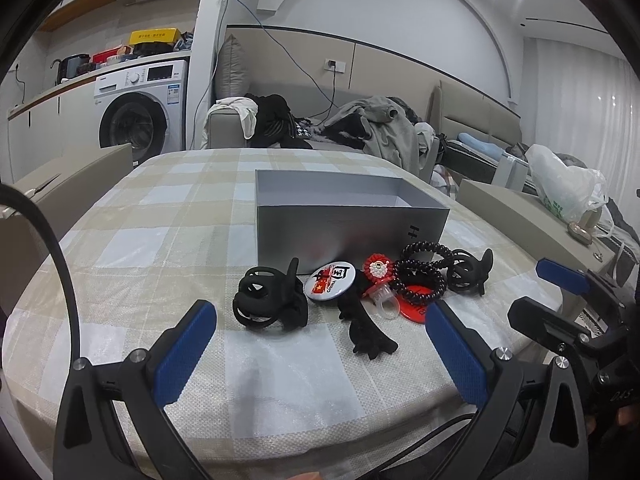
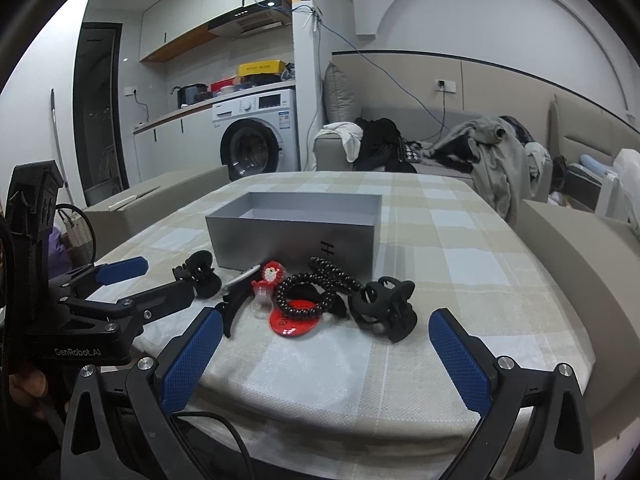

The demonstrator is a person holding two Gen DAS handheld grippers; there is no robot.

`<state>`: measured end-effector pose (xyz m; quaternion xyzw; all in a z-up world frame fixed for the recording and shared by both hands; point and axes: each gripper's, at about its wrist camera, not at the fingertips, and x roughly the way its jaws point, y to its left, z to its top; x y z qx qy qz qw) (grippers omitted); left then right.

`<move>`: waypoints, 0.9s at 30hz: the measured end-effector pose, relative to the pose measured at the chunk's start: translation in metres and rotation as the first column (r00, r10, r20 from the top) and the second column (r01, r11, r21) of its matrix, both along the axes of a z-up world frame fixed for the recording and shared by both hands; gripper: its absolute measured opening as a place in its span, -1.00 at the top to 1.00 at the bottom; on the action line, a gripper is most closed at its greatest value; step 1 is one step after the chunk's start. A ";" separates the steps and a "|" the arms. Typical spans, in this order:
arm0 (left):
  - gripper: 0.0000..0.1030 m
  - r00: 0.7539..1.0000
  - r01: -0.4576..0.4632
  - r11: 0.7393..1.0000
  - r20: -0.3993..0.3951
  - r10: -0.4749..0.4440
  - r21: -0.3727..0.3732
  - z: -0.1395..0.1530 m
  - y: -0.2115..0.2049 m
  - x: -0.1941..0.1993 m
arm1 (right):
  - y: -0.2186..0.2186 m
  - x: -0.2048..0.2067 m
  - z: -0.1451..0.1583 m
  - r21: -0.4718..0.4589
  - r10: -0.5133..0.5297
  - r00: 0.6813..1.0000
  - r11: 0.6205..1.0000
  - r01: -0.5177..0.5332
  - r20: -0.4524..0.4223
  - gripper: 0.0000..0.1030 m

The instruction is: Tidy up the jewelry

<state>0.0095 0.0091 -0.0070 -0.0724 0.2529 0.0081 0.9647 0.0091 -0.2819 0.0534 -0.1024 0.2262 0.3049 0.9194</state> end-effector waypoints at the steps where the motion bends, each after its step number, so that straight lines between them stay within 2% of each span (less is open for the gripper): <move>1: -0.97 1.000 -0.005 1.000 0.003 0.005 0.006 0.000 0.001 0.000 | 0.000 0.001 -0.001 -0.002 0.002 1.000 1.000 -0.002 -0.001 -1.00; 9: -0.97 0.999 -0.046 0.999 0.025 0.045 0.003 0.005 0.010 -0.002 | 0.001 -0.001 -0.002 0.010 0.055 0.998 0.998 -0.056 0.010 -1.00; 15: -0.97 0.997 -0.070 0.997 0.014 0.070 -0.015 0.001 0.013 -0.001 | 0.003 0.000 -0.005 0.015 0.085 0.996 0.996 -0.085 -0.009 -1.00; 27: -0.97 0.998 -0.057 0.998 0.036 0.056 0.017 0.003 0.008 -0.005 | -0.008 0.012 -0.005 0.047 0.064 0.998 0.997 -0.062 -0.027 -1.00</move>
